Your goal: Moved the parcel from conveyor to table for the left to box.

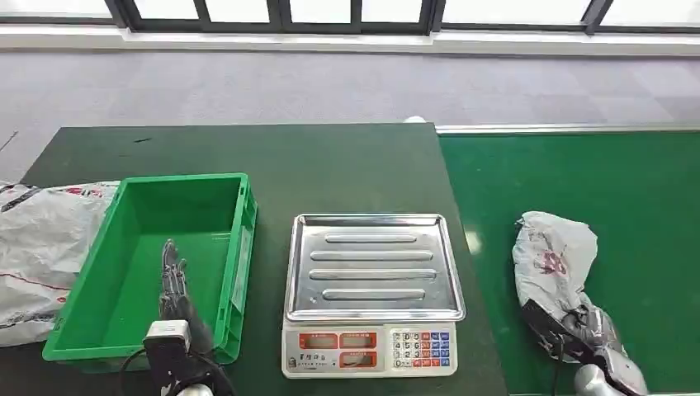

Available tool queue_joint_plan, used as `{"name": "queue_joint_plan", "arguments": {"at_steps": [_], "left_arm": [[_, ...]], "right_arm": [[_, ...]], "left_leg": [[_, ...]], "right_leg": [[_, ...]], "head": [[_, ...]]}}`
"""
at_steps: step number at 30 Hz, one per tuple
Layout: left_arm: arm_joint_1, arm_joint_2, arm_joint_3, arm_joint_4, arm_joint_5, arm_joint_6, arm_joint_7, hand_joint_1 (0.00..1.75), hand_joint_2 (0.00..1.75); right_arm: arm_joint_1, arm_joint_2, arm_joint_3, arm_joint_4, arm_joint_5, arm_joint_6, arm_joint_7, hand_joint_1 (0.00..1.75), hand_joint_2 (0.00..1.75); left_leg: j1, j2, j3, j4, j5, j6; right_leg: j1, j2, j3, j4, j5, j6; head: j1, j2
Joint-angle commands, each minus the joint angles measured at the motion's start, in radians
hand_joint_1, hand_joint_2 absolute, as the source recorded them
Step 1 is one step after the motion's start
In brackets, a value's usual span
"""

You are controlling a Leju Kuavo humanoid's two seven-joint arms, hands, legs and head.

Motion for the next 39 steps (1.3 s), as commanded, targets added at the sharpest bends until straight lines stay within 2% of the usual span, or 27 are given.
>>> {"name": "queue_joint_plan", "arguments": {"at_steps": [1, 4, 6, 14, 19, 22, 35, 39], "left_arm": [[-0.028, -0.010, 0.056, 0.051, 0.004, -0.013, 0.005, 0.00, 0.00], [-0.030, -0.011, 0.056, 0.053, 0.004, -0.012, 0.005, 0.00, 0.00], [-0.030, -0.011, 0.056, 0.053, 0.004, -0.012, 0.005, 0.00, 0.00], [-0.027, -0.010, 0.055, 0.047, 0.006, -0.012, 0.005, 0.00, 0.00], [-0.039, -0.013, 0.057, 0.050, 0.003, -0.011, 0.005, 0.00, 0.00], [-0.044, -0.016, 0.059, 0.055, -0.002, -0.012, 0.005, 0.00, 0.00], [-0.043, -0.016, 0.059, 0.054, -0.002, -0.012, 0.005, 0.00, 0.00], [-0.050, -0.015, 0.054, 0.059, -0.008, -0.023, 0.005, 0.00, 0.00]], "right_arm": [[0.247, 0.161, -0.099, -0.708, -0.378, 0.003, -0.185, 1.75, 1.75], [0.261, 0.167, -0.100, -0.731, -0.379, 0.010, -0.183, 1.75, 1.75], [0.261, 0.167, -0.100, -0.731, -0.379, 0.010, -0.183, 1.75, 1.75], [0.249, 0.168, -0.097, -0.706, -0.390, 0.003, -0.204, 1.75, 1.75], [0.261, 0.199, -0.065, -0.778, -0.420, 0.003, -0.238, 1.75, 1.75], [0.241, 0.211, -0.063, -0.757, -0.437, -0.044, -0.247, 1.75, 1.75], [0.252, 0.209, -0.070, -0.771, -0.448, -0.058, -0.256, 1.75, 1.75], [0.247, 0.188, -0.089, -0.821, -0.524, -0.048, -0.289, 1.75, 1.75]], "left_leg": [[-0.005, 0.002, -0.019, -0.002, 0.007, -0.001], [-0.006, -0.011, -0.013, -0.001, 0.005, 0.002], [-0.007, -0.012, -0.018, -0.003, 0.006, 0.002], [-0.007, -0.009, -0.021, -0.001, 0.005, 0.002], [-0.008, -0.007, -0.022, -0.002, 0.006, 0.002], [-0.008, -0.006, -0.023, -0.003, 0.007, 0.001], [-0.008, -0.007, -0.023, -0.003, 0.007, 0.002], [-0.008, -0.008, -0.023, -0.003, 0.007, 0.002]], "right_leg": [[-0.005, 0.001, -0.024, 0.005, 0.004, 0.000], [-0.006, -0.010, -0.014, 0.003, -0.001, 0.001], [-0.007, -0.011, -0.018, 0.002, -0.001, 0.001], [-0.007, -0.008, -0.022, 0.003, -0.001, 0.001], [-0.008, -0.007, -0.024, 0.003, 0.000, 0.001], [-0.009, -0.006, -0.025, 0.003, 0.001, 0.001], [-0.009, -0.006, -0.025, 0.003, 0.000, 0.001], [-0.009, -0.008, -0.024, 0.003, 0.000, 0.001]], "head": [[0.000, 0.000], [0.000, 0.000], [0.000, 0.000], [0.000, 0.000], [0.000, 0.000], [0.000, 0.000], [0.000, 0.000], [0.000, 0.000]]}}
